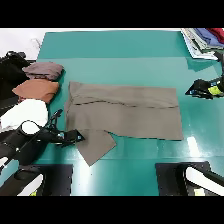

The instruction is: Fold the shirts.

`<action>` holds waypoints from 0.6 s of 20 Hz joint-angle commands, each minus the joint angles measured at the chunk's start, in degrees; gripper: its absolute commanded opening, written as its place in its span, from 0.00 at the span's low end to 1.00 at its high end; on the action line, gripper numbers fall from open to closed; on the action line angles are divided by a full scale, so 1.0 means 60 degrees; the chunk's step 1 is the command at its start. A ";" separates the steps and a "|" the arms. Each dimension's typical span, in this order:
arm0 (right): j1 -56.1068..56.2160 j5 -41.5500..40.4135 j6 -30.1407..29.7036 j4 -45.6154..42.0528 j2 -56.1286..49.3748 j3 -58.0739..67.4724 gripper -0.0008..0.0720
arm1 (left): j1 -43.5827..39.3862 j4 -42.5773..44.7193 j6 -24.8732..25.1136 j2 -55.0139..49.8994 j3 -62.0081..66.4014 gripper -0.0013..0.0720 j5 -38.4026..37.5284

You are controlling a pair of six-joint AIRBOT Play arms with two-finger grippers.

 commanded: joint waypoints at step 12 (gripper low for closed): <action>-0.4153 0.0444 -0.0397 0.0098 -0.0321 -0.4983 0.61 | -0.0477 -0.0051 0.0153 0.0036 0.0994 0.06 -0.0415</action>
